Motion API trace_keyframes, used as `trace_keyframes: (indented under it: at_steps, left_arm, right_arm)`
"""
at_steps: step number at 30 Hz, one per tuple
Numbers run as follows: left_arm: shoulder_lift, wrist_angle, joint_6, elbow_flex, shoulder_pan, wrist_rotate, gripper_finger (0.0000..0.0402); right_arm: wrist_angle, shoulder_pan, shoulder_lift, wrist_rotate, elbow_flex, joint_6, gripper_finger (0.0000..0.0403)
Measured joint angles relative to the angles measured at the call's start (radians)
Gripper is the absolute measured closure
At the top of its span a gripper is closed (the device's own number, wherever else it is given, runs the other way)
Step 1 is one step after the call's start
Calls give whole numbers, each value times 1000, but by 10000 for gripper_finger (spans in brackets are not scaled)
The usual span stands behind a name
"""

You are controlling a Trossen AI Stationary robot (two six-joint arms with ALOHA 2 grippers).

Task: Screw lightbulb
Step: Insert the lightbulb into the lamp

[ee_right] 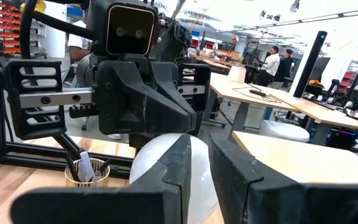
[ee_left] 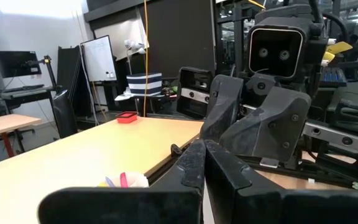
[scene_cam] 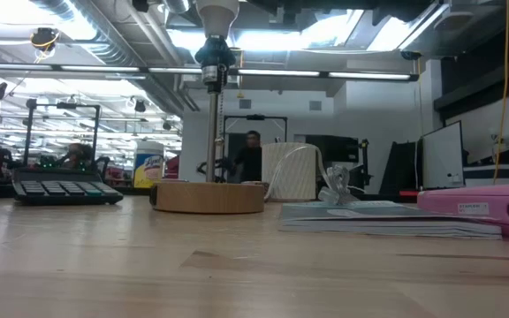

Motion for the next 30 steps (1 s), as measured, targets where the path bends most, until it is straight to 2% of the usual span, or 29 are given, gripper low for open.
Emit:
trace_keyframes:
  at_steps: [9, 12, 17, 23, 26, 30]
  left_arm:
    - [2, 126, 101, -2, -11, 20, 400]
    - [1, 161, 134, -2, -39, 29, 400]
    - [-4, 123, 137, -2, -117, 29, 400]
    - [-4, -43, 5, -2, -184, 31, 400]
    - [-4, -125, -84, -2, -180, 25, 400]
    - [-4, -146, -122, -1, -154, 18, 400]
  right_arm:
    - [-17, 1, 0, 0, 2, 0, 341]
    - [-19, 1, 0, 0, 2, 0, 341]
    - [-20, 1, 0, 0, 2, 0, 341]
    - [-21, 1, 1, 0, 1, 0, 341]
    - [-21, 1, 1, 0, 1, 0, 341]
    - [-21, 1, 1, 0, 0, 0, 341]
